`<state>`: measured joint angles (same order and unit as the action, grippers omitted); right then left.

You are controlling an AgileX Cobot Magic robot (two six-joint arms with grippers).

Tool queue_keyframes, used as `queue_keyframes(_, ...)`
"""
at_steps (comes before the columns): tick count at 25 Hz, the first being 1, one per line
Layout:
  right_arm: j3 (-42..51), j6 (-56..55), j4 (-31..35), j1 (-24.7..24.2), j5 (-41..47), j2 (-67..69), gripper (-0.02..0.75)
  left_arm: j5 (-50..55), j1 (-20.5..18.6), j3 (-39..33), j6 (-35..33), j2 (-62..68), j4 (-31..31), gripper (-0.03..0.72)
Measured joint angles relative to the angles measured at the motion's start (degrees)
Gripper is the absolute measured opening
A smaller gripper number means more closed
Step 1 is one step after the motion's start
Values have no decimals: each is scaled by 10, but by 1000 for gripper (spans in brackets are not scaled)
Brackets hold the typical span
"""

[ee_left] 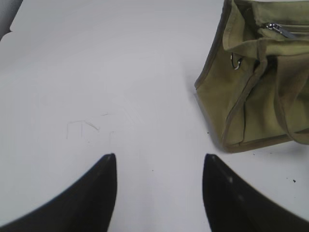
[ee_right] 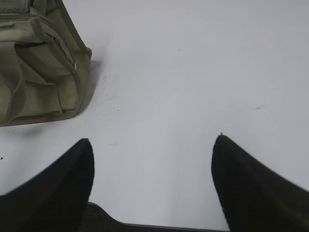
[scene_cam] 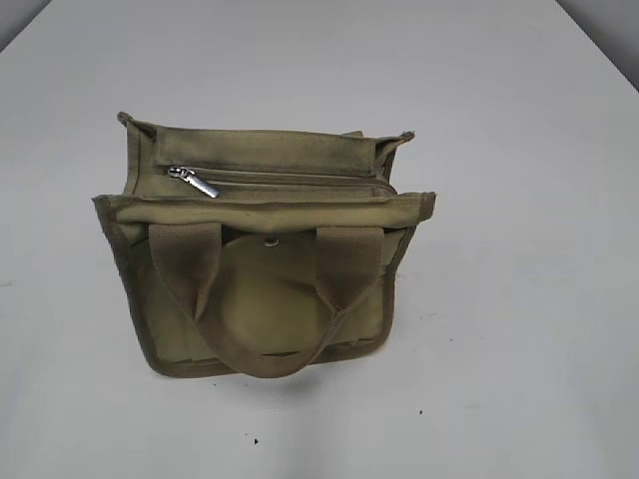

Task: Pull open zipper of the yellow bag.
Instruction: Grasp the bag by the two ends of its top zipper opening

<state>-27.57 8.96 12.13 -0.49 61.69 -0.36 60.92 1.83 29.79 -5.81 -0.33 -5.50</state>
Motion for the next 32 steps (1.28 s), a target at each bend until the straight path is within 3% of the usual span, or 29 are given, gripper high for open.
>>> queue_keyframes(8, 0, 0, 4, 0, -1, 0, 587, -12, 0, 4, 0, 18, -11, 435)
queue_keyframes(13, -1, 0, 5, 0, -3, 7, 587, -75, 0, 21, 0, 77, -68, 435)
queue_keyframes(18, -6, 22, 6, 21, -14, 80, 587, -143, 0, 22, -3, 176, -173, 435)
queue_keyframes(27, -76, 86, 17, 110, -115, 294, 587, -187, 0, 70, -129, 423, -407, 435)
queue_keyframes(32, -145, 171, 52, 158, -140, 440, 587, -159, 0, 126, -157, 563, -476, 435)
